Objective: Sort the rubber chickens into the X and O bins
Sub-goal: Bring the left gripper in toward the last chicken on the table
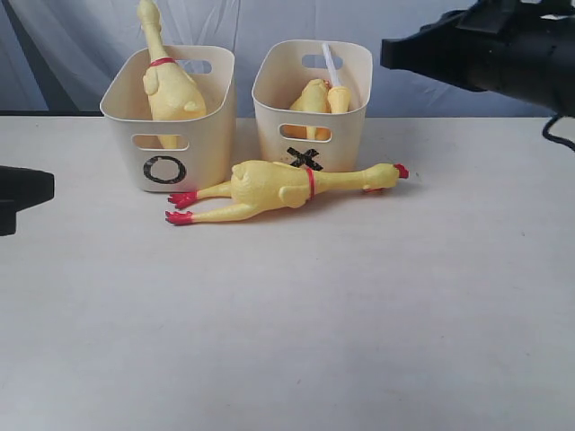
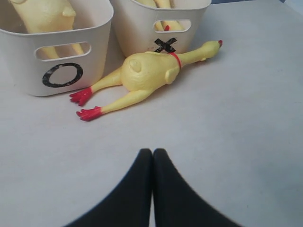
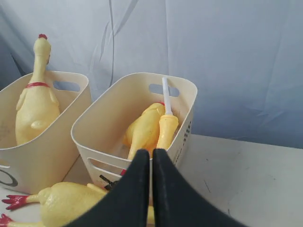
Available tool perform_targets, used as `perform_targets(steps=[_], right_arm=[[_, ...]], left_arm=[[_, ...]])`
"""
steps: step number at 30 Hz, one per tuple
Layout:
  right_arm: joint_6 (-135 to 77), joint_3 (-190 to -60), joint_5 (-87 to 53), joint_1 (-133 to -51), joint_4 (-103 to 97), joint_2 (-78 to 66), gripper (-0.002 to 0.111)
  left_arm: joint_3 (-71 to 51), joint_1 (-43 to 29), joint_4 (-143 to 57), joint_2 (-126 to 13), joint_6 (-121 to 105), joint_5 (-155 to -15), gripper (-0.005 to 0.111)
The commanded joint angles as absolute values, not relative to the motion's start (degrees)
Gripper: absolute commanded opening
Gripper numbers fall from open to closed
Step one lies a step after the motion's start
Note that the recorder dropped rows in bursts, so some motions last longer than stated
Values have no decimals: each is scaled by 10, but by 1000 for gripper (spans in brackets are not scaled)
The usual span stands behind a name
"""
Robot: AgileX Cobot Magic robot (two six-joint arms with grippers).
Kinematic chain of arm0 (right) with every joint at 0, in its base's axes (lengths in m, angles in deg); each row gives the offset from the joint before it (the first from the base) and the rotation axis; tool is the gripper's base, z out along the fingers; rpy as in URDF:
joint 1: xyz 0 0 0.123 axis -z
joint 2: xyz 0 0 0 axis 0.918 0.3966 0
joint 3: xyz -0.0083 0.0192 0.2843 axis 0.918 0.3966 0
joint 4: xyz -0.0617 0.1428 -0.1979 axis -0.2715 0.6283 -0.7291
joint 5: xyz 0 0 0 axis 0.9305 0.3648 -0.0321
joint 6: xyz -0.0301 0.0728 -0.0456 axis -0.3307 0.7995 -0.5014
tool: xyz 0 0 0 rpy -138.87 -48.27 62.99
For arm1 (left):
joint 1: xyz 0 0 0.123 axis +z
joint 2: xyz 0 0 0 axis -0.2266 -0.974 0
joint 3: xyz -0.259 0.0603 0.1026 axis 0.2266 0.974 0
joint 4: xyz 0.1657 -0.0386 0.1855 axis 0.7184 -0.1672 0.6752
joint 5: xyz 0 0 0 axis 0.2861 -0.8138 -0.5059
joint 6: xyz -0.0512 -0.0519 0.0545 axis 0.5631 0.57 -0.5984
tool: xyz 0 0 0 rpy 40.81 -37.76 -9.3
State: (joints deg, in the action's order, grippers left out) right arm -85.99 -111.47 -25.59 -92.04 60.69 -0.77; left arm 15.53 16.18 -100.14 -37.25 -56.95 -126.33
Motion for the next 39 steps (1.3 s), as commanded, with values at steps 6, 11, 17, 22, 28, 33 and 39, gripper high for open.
perform_targets(steps=[6,11,17,22,28,33,39], right_arm=[[-859,-1014,-260,-967,563,-138,3],[-860,-968,-260,-1013,563,-184,2],[-866,-919,-267,-1054,563,-211,-1],[-868,-903,-282,-1061,563,-211,-1],[-903,-903,-355,-1060,563,-172,-1],[-910,-903,-355,-1060,563,-136,-1],[-910,-903,-355,-1060,563,-116,-1]], left_arm=[[159,158,-1055,-368,-641,-1280,0],[159,158,-1071,-368,-677,-1286,0],[159,158,-1121,-368,-745,-1301,0],[159,158,-1158,-368,-781,-1301,0],[159,158,-1154,-368,-781,-1298,0],[159,154,-1174,-382,-837,-1295,1],[159,76,-1231,-468,-946,-1233,25]])
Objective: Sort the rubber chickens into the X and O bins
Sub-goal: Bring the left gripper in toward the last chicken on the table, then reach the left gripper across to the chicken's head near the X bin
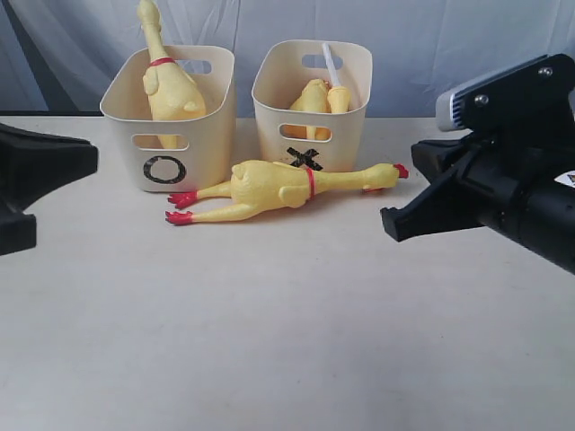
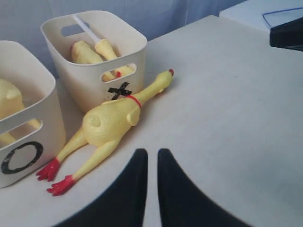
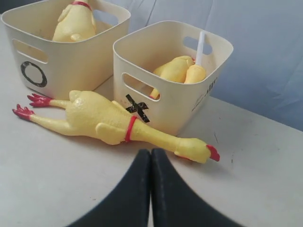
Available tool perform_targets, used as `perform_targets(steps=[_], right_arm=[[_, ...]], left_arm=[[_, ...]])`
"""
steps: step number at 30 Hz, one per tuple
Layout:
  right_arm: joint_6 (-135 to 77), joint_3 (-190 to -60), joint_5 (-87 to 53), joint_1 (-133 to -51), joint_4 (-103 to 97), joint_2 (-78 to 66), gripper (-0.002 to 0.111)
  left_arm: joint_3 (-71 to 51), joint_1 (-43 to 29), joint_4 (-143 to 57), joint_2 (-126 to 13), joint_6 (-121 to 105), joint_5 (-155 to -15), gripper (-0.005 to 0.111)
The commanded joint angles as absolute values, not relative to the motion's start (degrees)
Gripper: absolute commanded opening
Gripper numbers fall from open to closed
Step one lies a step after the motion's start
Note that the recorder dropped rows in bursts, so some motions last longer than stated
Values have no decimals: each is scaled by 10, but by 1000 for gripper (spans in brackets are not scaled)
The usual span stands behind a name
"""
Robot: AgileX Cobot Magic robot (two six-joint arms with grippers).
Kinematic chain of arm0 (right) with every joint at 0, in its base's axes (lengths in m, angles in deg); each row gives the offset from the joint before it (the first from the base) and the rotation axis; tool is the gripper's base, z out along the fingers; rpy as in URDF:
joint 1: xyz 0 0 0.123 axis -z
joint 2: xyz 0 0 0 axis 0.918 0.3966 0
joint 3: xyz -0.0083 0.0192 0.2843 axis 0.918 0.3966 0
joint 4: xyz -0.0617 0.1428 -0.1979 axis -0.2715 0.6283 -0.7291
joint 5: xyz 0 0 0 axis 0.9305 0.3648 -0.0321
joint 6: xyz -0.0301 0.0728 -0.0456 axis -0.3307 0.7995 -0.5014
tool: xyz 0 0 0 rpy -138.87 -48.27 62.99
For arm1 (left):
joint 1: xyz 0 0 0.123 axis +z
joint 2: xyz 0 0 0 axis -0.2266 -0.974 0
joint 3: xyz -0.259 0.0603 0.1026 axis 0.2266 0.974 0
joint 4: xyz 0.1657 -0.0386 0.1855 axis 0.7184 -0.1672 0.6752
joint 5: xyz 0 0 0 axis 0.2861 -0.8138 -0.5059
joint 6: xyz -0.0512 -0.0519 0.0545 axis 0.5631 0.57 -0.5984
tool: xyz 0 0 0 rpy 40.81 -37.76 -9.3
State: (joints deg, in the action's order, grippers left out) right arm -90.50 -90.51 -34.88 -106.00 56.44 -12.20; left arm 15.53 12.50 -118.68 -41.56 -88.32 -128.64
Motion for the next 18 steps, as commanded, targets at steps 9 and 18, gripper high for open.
perform_targets(steps=[9,18], right_arm=[[-910,-903,-441,-1060,710,-119,-1],[-913,-903,-462,-1060,749,-125,-1]], left_arm=[[93,-97,-1234,-624,-1108,-1072,50],[-12,-203,-1232,-776,-1171,-960,50]])
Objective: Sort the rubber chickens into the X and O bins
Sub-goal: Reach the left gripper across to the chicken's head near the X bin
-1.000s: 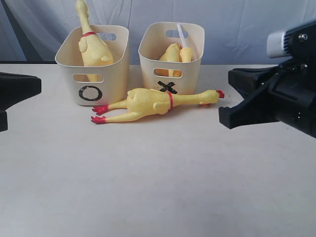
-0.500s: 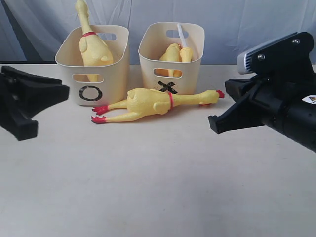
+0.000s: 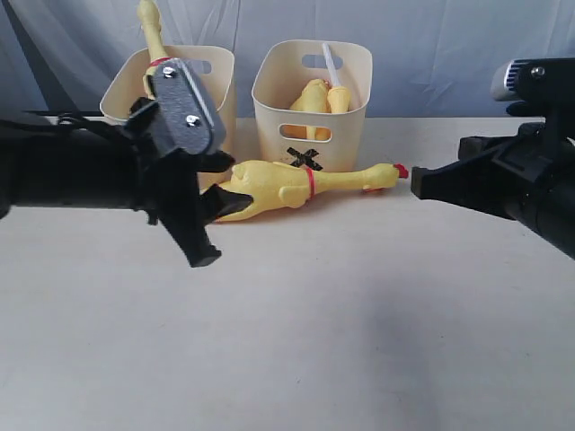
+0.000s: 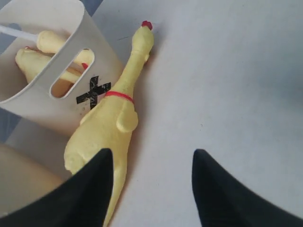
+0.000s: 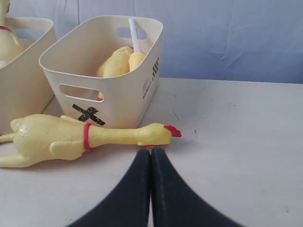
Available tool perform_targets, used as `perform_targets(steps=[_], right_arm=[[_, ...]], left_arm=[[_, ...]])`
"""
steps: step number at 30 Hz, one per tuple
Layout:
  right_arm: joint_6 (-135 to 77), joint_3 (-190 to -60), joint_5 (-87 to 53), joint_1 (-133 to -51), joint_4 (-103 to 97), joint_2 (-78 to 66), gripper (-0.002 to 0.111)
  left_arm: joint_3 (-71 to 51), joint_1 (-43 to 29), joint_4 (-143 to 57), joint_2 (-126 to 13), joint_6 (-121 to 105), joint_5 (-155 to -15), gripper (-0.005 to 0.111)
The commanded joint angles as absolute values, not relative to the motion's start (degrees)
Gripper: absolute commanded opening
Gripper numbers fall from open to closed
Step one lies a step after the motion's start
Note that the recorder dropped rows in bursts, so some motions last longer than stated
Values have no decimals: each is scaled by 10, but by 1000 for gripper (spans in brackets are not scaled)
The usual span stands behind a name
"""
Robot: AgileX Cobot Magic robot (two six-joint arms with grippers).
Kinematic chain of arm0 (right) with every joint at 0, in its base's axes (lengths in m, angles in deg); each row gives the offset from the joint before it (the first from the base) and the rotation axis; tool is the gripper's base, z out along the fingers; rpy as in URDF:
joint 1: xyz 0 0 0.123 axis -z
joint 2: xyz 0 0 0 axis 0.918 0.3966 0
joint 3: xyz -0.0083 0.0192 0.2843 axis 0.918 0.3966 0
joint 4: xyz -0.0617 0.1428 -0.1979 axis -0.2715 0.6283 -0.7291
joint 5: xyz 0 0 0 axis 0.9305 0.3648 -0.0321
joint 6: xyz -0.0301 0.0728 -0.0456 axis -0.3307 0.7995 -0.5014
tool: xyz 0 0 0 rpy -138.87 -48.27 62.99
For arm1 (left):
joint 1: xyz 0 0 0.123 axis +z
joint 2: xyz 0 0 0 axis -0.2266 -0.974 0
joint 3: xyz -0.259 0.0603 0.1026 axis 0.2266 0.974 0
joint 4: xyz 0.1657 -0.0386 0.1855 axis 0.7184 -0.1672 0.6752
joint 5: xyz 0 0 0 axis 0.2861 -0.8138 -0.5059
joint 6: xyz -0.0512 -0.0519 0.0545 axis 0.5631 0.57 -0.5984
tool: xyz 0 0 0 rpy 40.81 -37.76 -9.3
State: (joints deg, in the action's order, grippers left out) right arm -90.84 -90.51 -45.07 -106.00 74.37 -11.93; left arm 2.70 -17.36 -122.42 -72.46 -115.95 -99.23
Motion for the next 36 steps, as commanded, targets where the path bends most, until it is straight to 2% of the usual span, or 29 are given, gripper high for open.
perform_targets(steps=[1,11,17,36], right_arm=[[-913,-903,-463,-1060,749,-126,-1],[-913,-903,-498,-1060,781,-126,-1],[-913,-903,-560,-1060,835,-126,-1],[-913,-903,-562,-1060,844,-126,-1]], left_arm=[[-22,-210,-1232,-789,-1171,-951,50],[-143,-293,-1171,-934,-1171,-832,50],[-197,-312,-1134,-1007,-1171,-800,50],[-445,-333,-1056,-1212,-1171,-788,50]])
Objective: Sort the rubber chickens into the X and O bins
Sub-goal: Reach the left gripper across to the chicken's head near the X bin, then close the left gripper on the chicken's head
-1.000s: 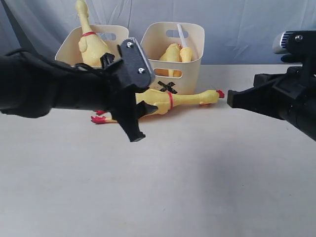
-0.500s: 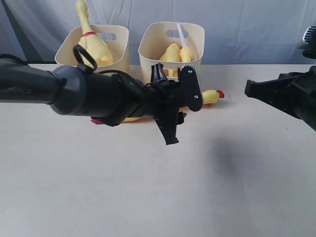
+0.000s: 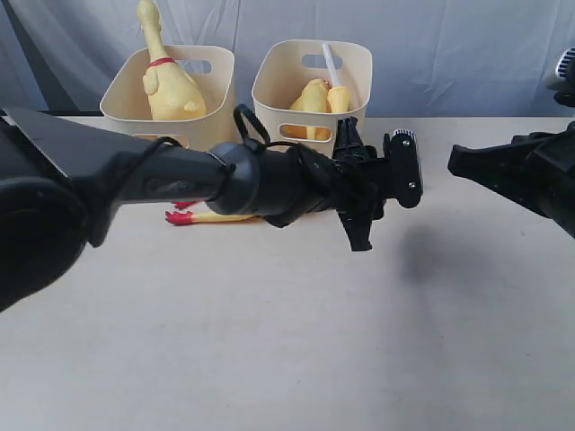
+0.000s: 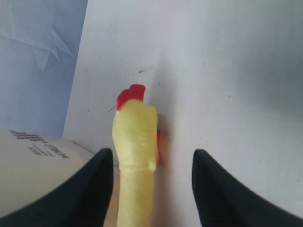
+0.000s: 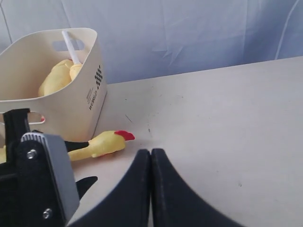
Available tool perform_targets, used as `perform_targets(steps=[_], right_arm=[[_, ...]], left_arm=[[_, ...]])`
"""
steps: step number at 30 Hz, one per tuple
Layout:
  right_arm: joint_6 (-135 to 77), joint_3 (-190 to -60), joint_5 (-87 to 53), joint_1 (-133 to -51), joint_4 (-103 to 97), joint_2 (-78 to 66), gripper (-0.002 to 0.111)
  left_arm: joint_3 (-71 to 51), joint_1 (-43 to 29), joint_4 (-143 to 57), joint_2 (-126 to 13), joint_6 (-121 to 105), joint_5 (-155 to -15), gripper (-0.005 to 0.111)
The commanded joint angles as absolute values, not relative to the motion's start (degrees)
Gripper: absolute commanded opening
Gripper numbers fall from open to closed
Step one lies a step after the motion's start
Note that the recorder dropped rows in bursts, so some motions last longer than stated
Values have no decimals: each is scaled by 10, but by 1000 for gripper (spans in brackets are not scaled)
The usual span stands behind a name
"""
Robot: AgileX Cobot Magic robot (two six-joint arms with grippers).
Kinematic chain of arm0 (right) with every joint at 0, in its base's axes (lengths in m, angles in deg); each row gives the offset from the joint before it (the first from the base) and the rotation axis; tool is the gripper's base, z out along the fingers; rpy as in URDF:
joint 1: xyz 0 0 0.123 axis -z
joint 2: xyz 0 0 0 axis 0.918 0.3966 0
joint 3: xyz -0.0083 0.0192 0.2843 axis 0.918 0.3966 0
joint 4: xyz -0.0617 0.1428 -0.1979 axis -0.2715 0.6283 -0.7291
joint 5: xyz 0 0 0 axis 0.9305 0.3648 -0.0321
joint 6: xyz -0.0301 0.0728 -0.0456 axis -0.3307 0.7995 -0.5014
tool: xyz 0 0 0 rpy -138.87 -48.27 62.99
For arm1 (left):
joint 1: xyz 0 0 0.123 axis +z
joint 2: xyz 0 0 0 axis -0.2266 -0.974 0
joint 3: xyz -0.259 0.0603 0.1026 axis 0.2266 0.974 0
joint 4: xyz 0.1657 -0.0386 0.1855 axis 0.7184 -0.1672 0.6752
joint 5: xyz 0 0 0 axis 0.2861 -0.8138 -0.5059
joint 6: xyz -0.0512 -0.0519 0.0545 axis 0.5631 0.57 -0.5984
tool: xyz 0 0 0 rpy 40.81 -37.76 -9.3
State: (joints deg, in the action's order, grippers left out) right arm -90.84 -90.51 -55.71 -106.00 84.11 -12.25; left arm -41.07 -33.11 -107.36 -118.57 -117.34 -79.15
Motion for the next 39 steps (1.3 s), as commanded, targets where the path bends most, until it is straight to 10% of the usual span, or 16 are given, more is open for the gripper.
perform_targets(steps=[1,39], right_arm=[[-913,-903,-562,-1060,844,-126,-1],[-913,-903,-547,-1060,841,-126,-1]], left_arm=[[-467,-333,-1056,-1229,-1171,-790,50],[-586,-293,-1065,-1328,-1167,-836,50]])
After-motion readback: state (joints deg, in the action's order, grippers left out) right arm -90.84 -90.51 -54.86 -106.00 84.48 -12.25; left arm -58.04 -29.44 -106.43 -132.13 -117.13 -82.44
